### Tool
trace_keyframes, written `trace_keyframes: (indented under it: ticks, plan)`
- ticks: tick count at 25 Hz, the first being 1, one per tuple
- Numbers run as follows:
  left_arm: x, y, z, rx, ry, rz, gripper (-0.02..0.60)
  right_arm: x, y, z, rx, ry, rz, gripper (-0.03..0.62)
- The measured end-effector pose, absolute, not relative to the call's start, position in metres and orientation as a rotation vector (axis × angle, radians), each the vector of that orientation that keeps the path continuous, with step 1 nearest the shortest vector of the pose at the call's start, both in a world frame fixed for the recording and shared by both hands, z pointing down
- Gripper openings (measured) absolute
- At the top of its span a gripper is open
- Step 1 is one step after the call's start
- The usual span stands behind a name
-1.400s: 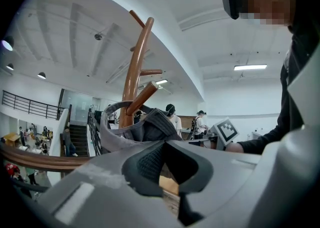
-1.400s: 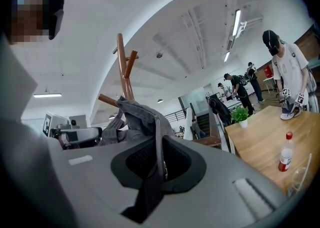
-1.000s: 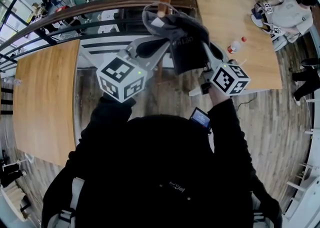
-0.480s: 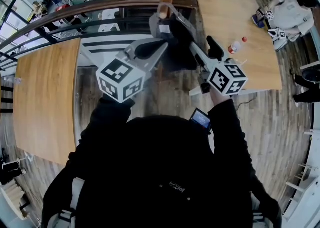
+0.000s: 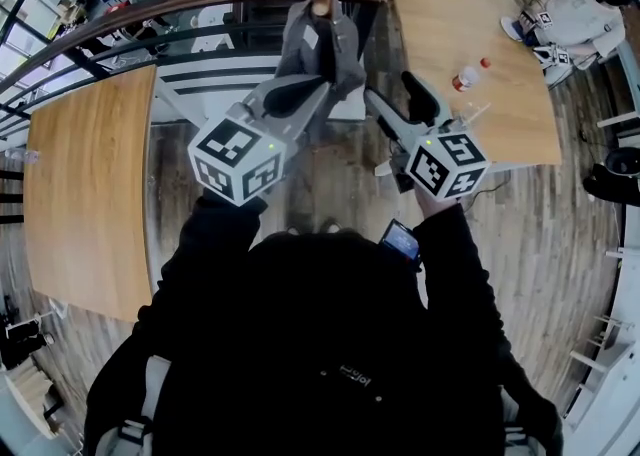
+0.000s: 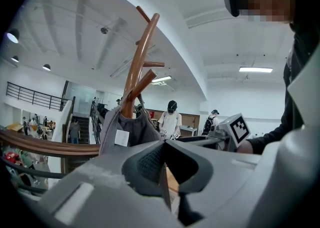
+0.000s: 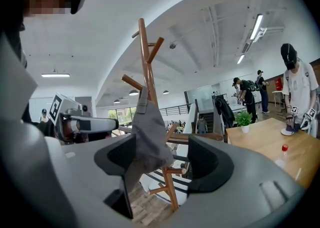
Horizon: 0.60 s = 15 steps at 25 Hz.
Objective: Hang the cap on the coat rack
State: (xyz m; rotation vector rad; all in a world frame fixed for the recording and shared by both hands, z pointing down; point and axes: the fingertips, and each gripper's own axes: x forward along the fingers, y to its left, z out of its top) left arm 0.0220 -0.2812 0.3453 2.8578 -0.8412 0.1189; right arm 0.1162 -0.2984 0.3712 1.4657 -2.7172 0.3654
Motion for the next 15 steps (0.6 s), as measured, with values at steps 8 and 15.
trace_keyframes:
  ticks: [8, 15]
  plan:
    - [0.016, -0.244, 0.359, 2.864, -0.871, 0.108, 0.005, 0.119, -0.249, 0.380, 1.461, -2.660, 0.325, 0.019]
    - [0.026, -0.216, 0.363, 2.868, -0.866, 0.107, 0.005, 0.116, -0.212, 0.376, 1.379, -2.699, 0.278, 0.008]
